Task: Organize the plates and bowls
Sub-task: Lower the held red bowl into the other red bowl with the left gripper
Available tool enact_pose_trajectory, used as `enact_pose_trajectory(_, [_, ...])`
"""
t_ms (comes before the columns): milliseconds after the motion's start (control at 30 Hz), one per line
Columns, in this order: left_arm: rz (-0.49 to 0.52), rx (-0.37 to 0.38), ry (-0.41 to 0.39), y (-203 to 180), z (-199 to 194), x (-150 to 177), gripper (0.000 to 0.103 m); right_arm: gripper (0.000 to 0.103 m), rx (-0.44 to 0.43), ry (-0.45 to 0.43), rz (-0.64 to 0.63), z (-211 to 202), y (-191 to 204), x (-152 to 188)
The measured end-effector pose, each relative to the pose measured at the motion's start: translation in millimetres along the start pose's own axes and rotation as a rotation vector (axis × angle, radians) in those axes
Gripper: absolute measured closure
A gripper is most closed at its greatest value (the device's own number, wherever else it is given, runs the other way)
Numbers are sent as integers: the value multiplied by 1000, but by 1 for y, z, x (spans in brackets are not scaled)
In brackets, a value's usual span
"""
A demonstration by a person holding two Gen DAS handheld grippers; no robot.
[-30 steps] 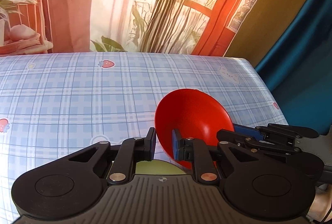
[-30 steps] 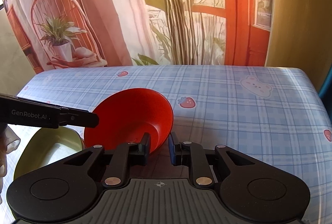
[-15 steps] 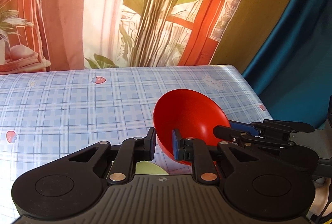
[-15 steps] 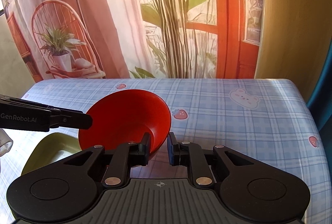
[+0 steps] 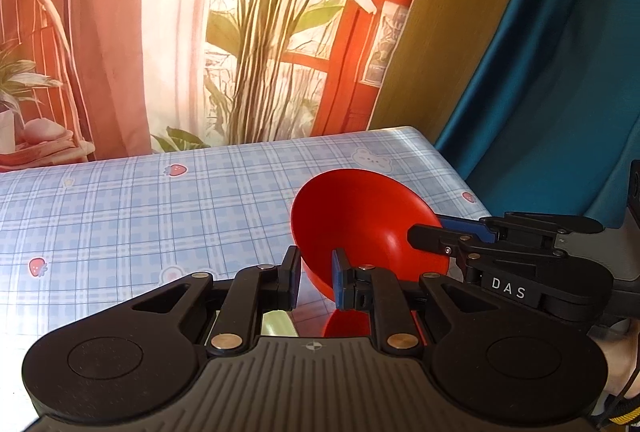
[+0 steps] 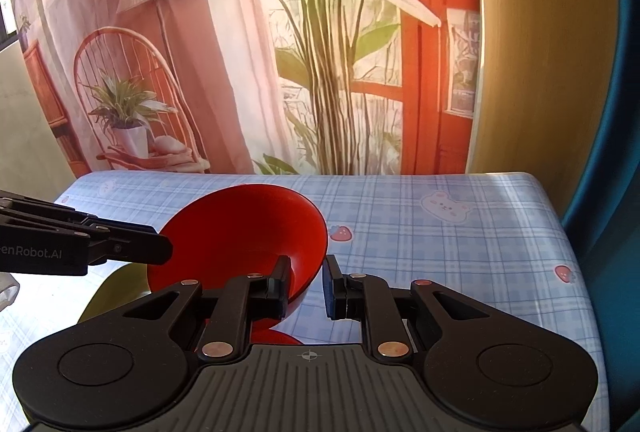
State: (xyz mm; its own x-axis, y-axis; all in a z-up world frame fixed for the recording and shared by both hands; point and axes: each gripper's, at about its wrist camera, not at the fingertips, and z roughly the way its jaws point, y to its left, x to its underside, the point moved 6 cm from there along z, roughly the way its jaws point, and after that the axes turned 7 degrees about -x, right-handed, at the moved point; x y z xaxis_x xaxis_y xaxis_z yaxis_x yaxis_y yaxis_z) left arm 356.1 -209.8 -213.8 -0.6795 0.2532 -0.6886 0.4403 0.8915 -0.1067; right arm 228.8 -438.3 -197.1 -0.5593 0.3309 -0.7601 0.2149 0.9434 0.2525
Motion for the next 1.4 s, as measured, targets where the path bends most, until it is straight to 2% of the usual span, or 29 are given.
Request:
enact_pose_trajectory(267, [26, 0, 0, -15, -20, 15, 85, 87, 11, -19, -1, -32, 4, 11])
enact_pose_trajectory(567, [49, 2, 30, -25, -25, 35, 85, 87, 19, 2, 2, -43, 3, 35])
enact_pose_trajectory(1400, [61, 5, 115, -26, -8, 58, 85, 87, 15, 72, 26, -27, -7, 74])
